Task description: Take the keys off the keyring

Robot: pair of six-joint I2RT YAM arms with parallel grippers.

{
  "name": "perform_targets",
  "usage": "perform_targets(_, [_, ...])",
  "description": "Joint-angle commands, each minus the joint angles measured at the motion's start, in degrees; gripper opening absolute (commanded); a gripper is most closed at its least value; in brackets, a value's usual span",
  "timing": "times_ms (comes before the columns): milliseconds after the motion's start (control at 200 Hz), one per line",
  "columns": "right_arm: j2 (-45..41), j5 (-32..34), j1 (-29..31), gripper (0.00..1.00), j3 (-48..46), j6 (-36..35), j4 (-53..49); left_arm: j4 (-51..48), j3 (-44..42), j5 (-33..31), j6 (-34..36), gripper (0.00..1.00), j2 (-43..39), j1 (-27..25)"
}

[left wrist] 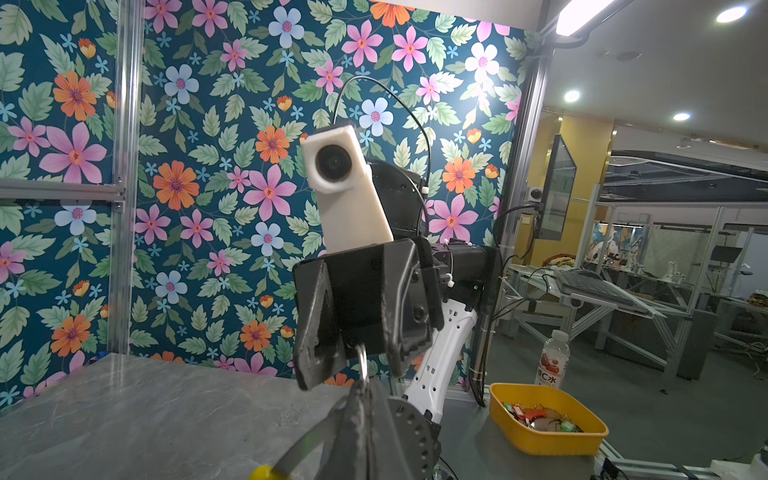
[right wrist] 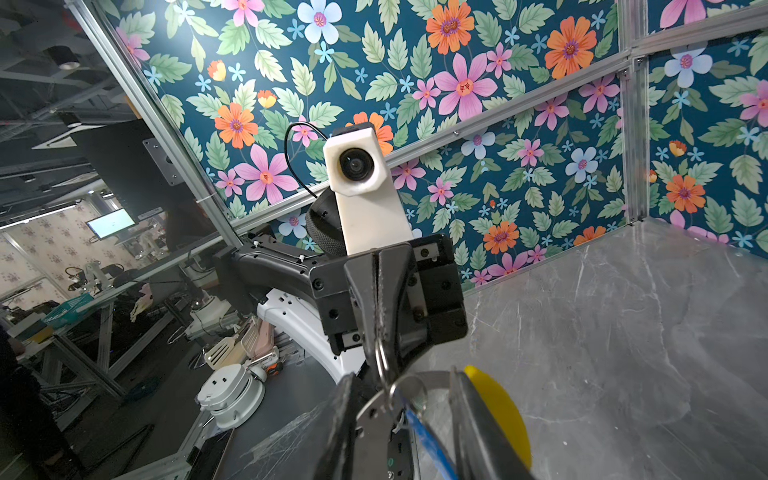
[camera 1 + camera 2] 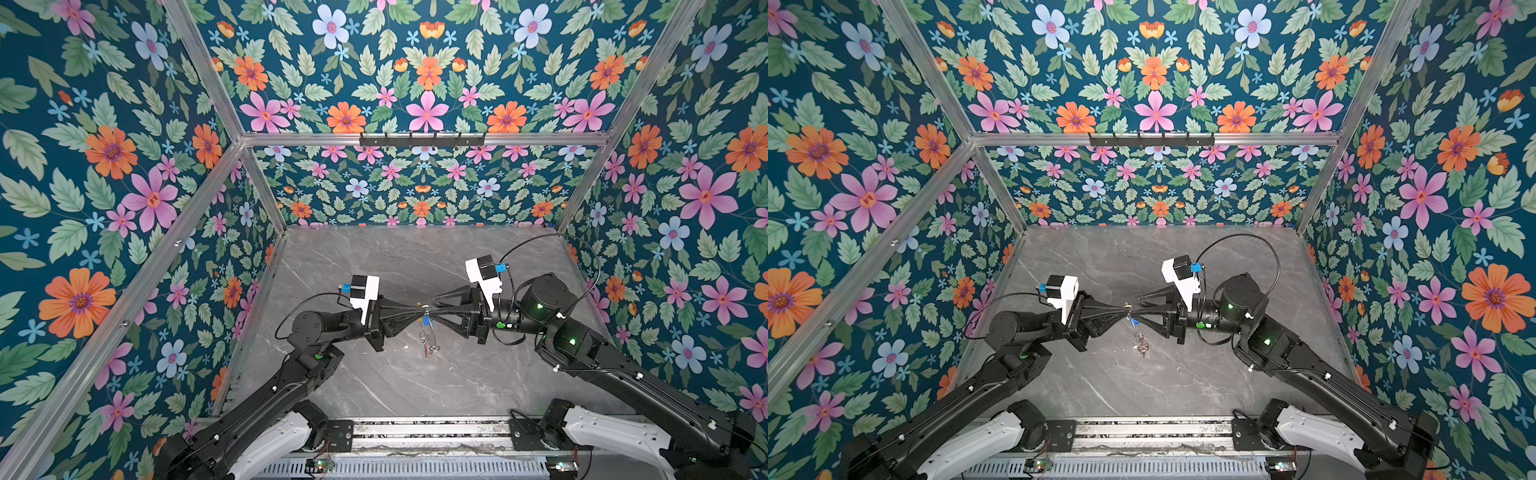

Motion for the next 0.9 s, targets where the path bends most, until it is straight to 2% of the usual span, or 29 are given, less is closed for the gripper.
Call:
perform_targets(0, [0.26,-0.59,0.09,0.29,0.1,0.3,2.63,2.79,-0.03,-0.45,-0.64,0.0,0.1,0.06])
perform_targets(255, [0.9,-1.25,0.05,0.17,0.36,0.28,2.97,2.97,-0.16,-0.94,-0.74,0.0,0.36,0.07])
perform_targets(550, [-0.3,-0.57,0.08,0.18,-0.32,0.45,3.5,2.97,-0.57,-1.32,-0.74,0.0,0.37,0.01])
perform_targets(895, [0.53,-0.95,0.07,0.09,-0.48,0.74,3.55,3.11,-0.48,-1.73,-0.82,0.0,0.53,0.03])
